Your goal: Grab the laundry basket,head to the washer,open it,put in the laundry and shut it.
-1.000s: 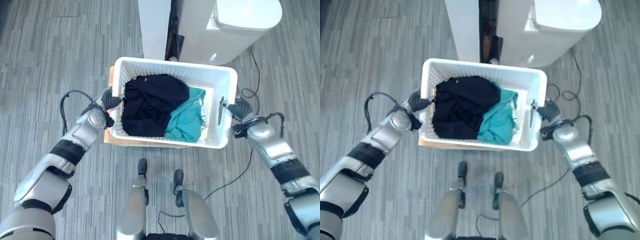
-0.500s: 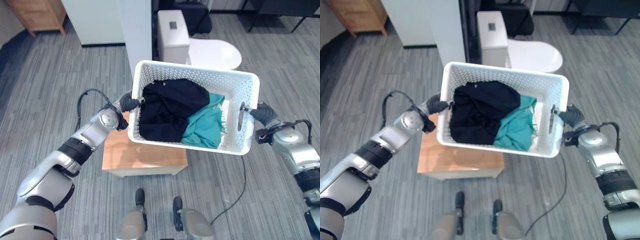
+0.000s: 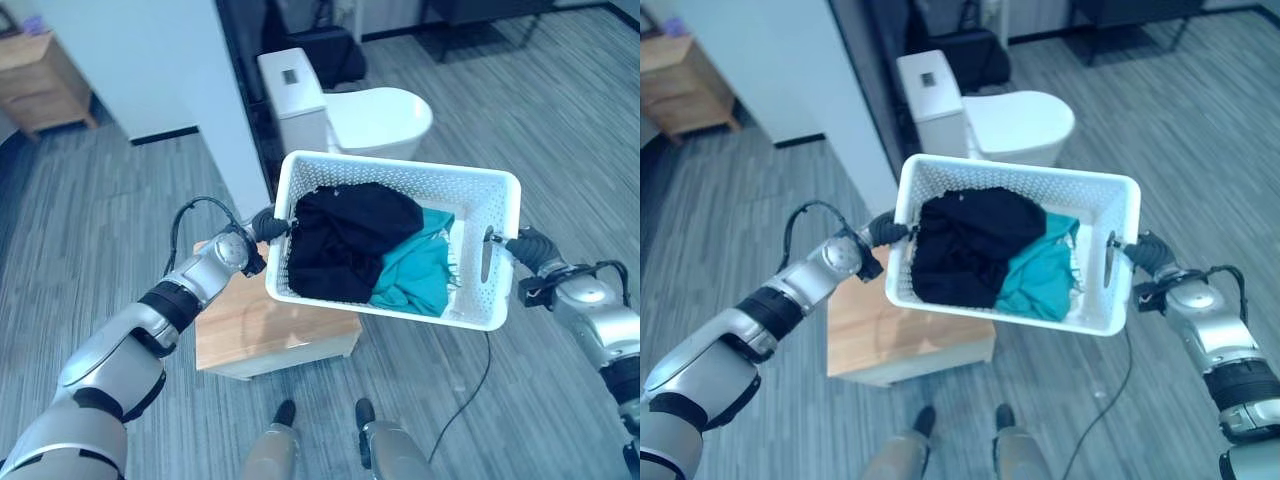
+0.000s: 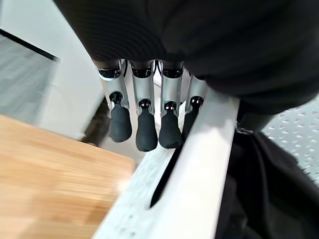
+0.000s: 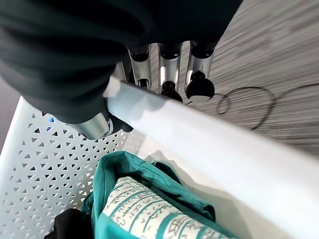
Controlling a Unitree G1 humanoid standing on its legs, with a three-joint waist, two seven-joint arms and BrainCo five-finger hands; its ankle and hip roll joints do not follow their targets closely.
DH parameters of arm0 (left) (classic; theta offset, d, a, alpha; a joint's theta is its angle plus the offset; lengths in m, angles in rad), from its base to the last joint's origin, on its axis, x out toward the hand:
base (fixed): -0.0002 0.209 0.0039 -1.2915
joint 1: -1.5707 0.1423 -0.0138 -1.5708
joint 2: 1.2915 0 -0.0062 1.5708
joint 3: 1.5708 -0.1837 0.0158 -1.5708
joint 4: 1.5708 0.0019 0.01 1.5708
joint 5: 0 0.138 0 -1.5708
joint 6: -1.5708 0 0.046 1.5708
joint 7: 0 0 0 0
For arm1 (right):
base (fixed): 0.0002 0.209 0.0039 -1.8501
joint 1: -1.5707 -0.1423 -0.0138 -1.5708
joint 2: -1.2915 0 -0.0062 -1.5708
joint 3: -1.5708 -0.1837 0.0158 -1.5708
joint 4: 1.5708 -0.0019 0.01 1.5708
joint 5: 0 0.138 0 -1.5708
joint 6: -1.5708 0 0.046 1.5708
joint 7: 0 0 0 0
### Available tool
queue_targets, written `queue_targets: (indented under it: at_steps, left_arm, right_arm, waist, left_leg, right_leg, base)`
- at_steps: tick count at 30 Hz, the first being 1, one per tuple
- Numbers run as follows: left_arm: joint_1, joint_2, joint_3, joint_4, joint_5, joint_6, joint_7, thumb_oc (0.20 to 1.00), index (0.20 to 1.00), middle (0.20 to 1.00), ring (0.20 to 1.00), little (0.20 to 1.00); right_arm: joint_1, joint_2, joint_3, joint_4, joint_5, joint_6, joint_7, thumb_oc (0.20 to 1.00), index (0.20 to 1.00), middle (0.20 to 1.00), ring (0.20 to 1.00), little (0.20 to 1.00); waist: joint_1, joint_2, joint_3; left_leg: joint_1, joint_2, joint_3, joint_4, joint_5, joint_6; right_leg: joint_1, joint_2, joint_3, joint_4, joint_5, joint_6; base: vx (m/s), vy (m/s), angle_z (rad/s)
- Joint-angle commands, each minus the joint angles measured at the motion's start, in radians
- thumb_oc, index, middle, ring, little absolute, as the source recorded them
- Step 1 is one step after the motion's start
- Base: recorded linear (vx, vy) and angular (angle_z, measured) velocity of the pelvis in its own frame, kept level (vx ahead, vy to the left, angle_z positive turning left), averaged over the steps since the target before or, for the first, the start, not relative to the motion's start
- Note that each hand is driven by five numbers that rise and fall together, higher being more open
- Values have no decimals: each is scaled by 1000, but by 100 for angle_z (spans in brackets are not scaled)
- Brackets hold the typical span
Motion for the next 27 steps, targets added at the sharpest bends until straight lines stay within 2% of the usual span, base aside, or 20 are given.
queue_targets:
  at_steps: [1,2,3,4,6,7,8,9,10,12,13,15,16,19,20,21,22,27]
  left_arm:
    - [-103,25,66,97,-14,-69,32,200,200,200,200,200]
    - [-104,30,57,108,-10,-70,24,200,200,200,200,200]
    - [-110,36,50,117,-6,-71,21,200,200,200,200,200]
    - [-110,37,50,117,-6,-71,21,200,200,200,200,200]
    - [-116,68,50,127,0,-71,23,200,200,200,200,200]
    - [-113,87,55,115,5,-66,20,200,200,200,200,200]
    - [-102,115,65,104,7,-61,14,200,200,200,200,200]
    - [-98,123,65,97,10,-56,9,200,200,200,200,200]
    - [-99,124,65,96,10,-56,9,200,200,200,200,200]
    - [-72,162,89,60,8,-55,13,200,200,200,200,200]
    - [-72,162,89,60,8,-55,13,200,200,200,200,200]
    - [-59,178,97,46,1,-54,11,200,200,200,200,200]
    - [-53,177,101,48,-1,-55,11,200,200,200,200,200]
    - [-37,164,125,63,-14,-66,15,200,200,200,200,200]
    - [-25,150,132,74,-20,-70,14,200,200,200,200,200]
    - [-25,150,132,74,-20,-71,14,200,200,200,200,200]
    - [-26,134,129,80,-17,-74,22,200,200,200,200,200]
    - [-41,107,118,100,-23,-81,26,200,200,200,200,200]
  right_arm:
    - [6,-62,-109,-48,7,-25,-5,200,200,200,200,200]
    - [-6,-49,-96,-30,-15,-8,0,200,200,200,200,200]
    - [-12,-38,-90,-19,-26,4,8,200,200,200,200,200]
    - [-13,-37,-90,-18,-26,4,8,200,200,200,200,200]
    - [-20,-20,-75,4,-39,3,16,200,200,200,200,200]
    - [-9,-13,-78,-2,-49,9,28,200,200,200,200,200]
    - [21,7,-87,-11,-67,11,41,200,200,200,200,200]
    - [34,14,-93,-18,-78,11,47,200,200,200,200,200]
    - [35,15,-94,-19,-78,11,47,200,200,200,200,200]
    - [32,39,-89,-21,-99,9,59,200,200,200,200,200]
    - [32,39,-89,-21,-99,9,59,200,200,200,200,200]
    - [2,70,-60,6,-105,9,62,200,200,200,200,200]
    - [-9,87,-49,20,-106,9,62,200,200,200,200,200]
    - [-47,113,-12,60,-107,11,63,200,200,200,200,200]
    - [-53,116,-6,77,-106,10,60,200,200,200,200,200]
    - [-53,116,-5,78,-106,10,60,200,200,200,200,200]
    - [-41,114,-10,72,-102,7,57,200,200,200,200,200]
    - [-10,103,-20,63,-70,-10,46,200,200,200,200,200]
  waist:
    - [-6,-25,-60]
    - [-3,-27,-58]
    - [3,-24,-55]
    - [4,-28,-57]
    - [28,-3,-48]
    - [26,-1,-51]
    - [40,14,-55]
    - [47,18,-61]
    - [48,17,-62]
    - [98,28,-99]
    - [98,28,-99]
    - [148,19,-130]
    - [167,9,-141]
    - [189,-7,-161]
    - [187,-12,-165]
    - [188,-11,-167]
    - [173,-11,-159]
    - [155,-6,-146]
  left_leg:
    - [89,16,95,-17,-141,17]
    - [88,0,145,-22,-143,33]
    - [82,-1,189,-29,-141,44]
    - [79,-4,191,-33,-136,43]
    - [57,-2,278,-34,-118,72]
    - [53,-3,299,-46,-102,78]
    - [54,20,361,-74,-74,91]
    - [54,26,385,-86,-62,96]
    - [51,25,385,-88,-57,97]
    - [41,44,465,-119,-31,114]
    - [41,44,465,-119,-31,114]
    - [31,61,519,-142,-10,116]
    - [32,60,540,-152,-7,113]
    - [17,71,594,-182,20,90]
    - [4,85,602,-193,44,76]
    - [3,86,602,-194,45,75]
    - [3,98,596,-207,68,61]
    - [-1,130,565,-235,116,26]
  right_leg:
    - [-64,-122,58,-134,134,128]
    - [-82,-146,65,-165,181,150]
    - [-105,-155,50,-176,194,150]
    - [-109,-157,54,-178,198,150]
    - [-121,-205,-131,-146,143,110]
    - [-116,-217,-174,-122,132,98]
    - [-87,-222,-252,-17,83,74]
    - [-70,-229,-281,18,71,69]
    - [-73,-230,-281,16,74,69]
    - [16,-274,-390,93,22,57]
    - [16,-274,-390,93,22,57]
    - [90,-291,-432,59,21,62]
    - [137,-290,-445,3,15,68]
    - [174,-268,-436,-155,19,85]
    - [174,-239,-416,-196,15,83]
    - [172,-238,-416,-197,16,82]
    - [177,-215,-403,-205,3,72]
    - [195,-177,-432,-221,-28,53]
  base:
    - [-318,577,-120]
    - [-246,337,-179]
    - [-162,183,-247]
    - [-212,158,-265]
    - [-271,184,-151]
    - [-346,193,-142]
    - [-296,143,-155]
    - [-238,116,-176]
    - [-126,49,-123]
    - [-152,37,-122]
    - [-118,-19,-115]
    - [-89,-95,-106]
    - [-85,-162,-69]
    - [-87,-191,-98]
    - [-60,-203,-64]
    - [-49,-247,-32]
    - [-22,-175,-22]
    - [-39,-184,8]
